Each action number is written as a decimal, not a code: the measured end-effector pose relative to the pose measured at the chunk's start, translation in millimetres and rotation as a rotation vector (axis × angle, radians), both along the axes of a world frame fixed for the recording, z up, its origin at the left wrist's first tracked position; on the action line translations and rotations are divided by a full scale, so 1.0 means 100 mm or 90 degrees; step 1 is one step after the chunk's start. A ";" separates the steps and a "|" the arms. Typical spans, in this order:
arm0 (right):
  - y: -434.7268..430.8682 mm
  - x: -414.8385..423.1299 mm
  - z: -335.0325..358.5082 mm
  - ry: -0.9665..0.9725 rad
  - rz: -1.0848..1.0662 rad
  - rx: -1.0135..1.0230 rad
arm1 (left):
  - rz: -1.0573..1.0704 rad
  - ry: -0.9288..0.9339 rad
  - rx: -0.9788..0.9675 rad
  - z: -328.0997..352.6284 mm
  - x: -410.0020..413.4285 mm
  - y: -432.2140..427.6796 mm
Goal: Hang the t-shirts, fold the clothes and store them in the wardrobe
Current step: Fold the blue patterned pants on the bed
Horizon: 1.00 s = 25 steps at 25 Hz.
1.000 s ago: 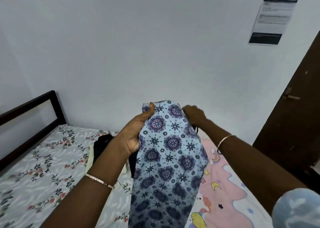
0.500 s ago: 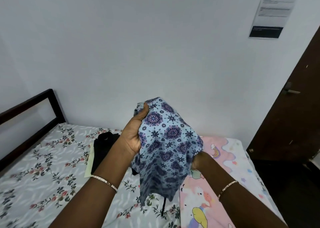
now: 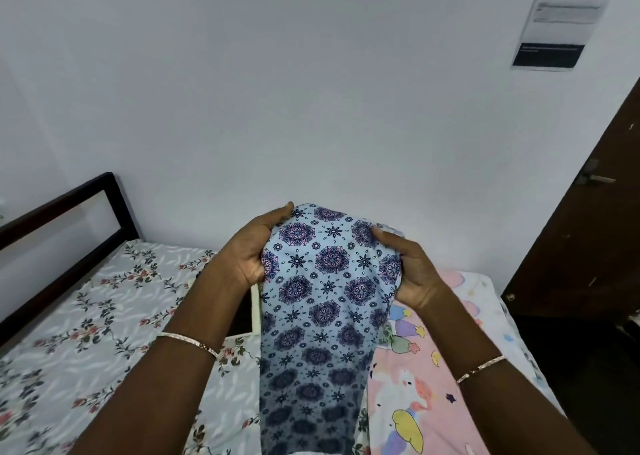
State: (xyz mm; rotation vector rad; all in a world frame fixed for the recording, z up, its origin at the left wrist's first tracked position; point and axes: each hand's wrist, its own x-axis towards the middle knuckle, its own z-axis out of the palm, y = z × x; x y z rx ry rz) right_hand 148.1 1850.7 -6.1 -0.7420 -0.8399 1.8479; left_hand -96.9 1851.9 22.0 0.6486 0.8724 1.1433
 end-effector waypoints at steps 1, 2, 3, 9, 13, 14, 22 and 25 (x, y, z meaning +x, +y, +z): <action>0.06 0.03 0.04 -0.013 0.009 0.009 | -0.005 0.014 -0.014 0.01 -0.05 0.01; 0.10 0.05 0.09 -0.031 0.006 0.018 | -0.016 0.016 -0.019 0.01 -0.09 0.01; 0.15 0.07 0.12 -0.063 -0.005 0.012 | -0.041 -0.009 -0.007 0.00 -0.14 0.00; 0.31 0.17 0.25 -0.092 0.001 0.051 | -0.179 -0.002 0.098 -0.09 -0.23 -0.05; 0.40 0.24 0.38 -0.240 -0.038 0.108 | -0.060 0.175 0.110 -0.02 -0.10 -0.05; 0.42 0.25 0.39 -0.256 -0.050 0.110 | -0.031 0.185 0.120 0.01 -0.05 -0.05; 0.39 0.32 0.18 -0.198 0.034 0.096 | 0.146 0.193 0.094 -0.04 0.09 0.09; 0.40 0.32 0.13 -0.263 -0.017 0.125 | 0.173 0.220 0.112 -0.07 0.08 0.12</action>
